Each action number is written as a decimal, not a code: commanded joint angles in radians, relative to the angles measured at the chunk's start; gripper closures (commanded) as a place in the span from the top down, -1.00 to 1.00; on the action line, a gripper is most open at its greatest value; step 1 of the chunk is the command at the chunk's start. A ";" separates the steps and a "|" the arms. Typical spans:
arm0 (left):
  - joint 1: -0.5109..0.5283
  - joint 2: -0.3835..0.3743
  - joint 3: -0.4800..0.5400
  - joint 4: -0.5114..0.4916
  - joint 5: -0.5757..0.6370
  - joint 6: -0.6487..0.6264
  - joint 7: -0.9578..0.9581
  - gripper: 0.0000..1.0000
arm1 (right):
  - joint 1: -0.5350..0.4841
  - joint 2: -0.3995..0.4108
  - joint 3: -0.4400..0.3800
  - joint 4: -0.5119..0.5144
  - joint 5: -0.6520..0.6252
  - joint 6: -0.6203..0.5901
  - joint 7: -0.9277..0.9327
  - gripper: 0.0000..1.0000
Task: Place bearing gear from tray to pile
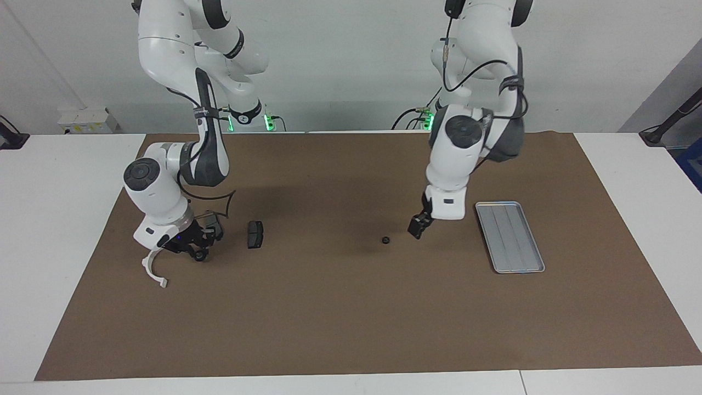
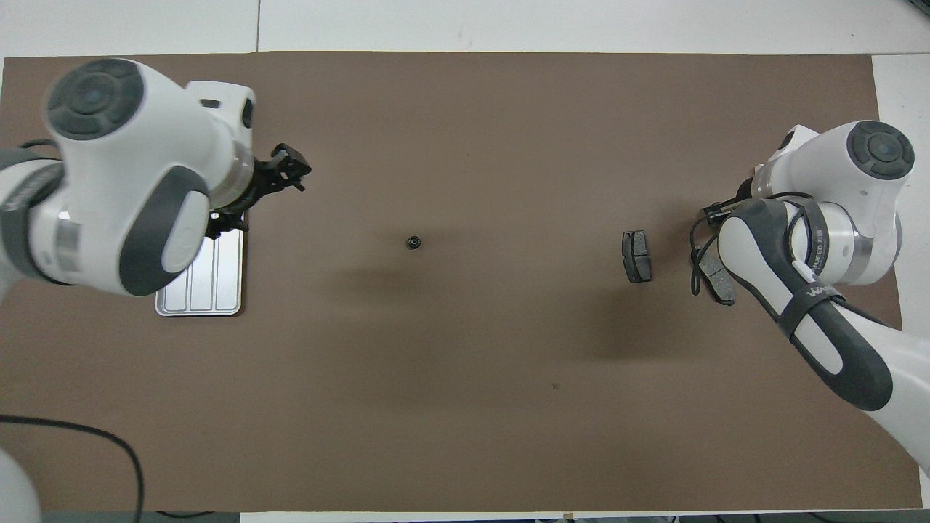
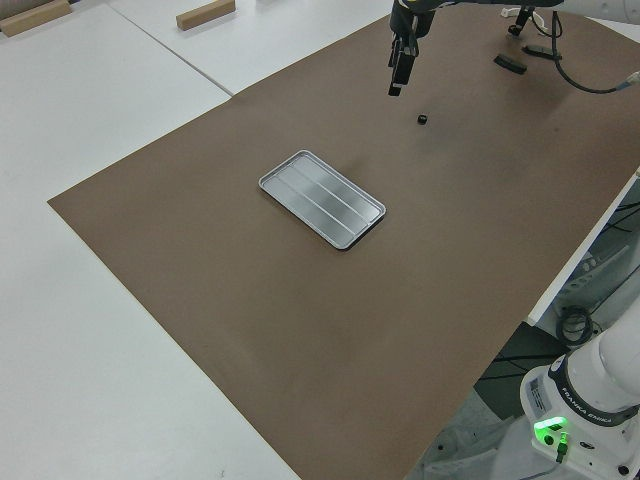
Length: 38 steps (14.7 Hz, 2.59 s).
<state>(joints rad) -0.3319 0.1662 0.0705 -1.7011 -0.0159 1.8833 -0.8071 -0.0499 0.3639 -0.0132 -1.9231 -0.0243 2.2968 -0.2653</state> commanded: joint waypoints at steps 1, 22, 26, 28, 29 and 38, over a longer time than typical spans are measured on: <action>0.118 -0.124 -0.011 -0.040 0.005 -0.101 0.223 1.00 | -0.019 -0.011 0.016 -0.019 0.009 0.023 0.000 0.44; 0.258 -0.214 0.017 -0.031 0.037 -0.217 0.683 1.00 | 0.562 0.202 0.021 0.624 -0.008 -0.395 0.892 0.58; 0.258 -0.215 0.015 -0.034 0.036 -0.247 0.684 1.00 | 0.665 0.271 0.021 0.635 -0.034 -0.301 1.050 0.58; 0.258 -0.215 0.015 -0.034 0.034 -0.248 0.684 1.00 | 0.682 0.293 0.024 0.635 -0.042 -0.286 1.080 0.58; 0.257 -0.217 0.015 -0.038 0.036 -0.248 0.683 1.00 | 0.700 0.300 0.024 0.635 -0.043 -0.263 1.098 0.58; 0.255 -0.217 0.012 -0.040 0.036 -0.242 0.677 1.00 | 0.711 0.340 0.027 0.624 -0.054 -0.168 1.115 0.57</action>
<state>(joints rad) -0.0631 -0.0262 0.0761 -1.7148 0.0049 1.6347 -0.1292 0.6602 0.6763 0.0115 -1.3226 -0.0611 2.1132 0.8276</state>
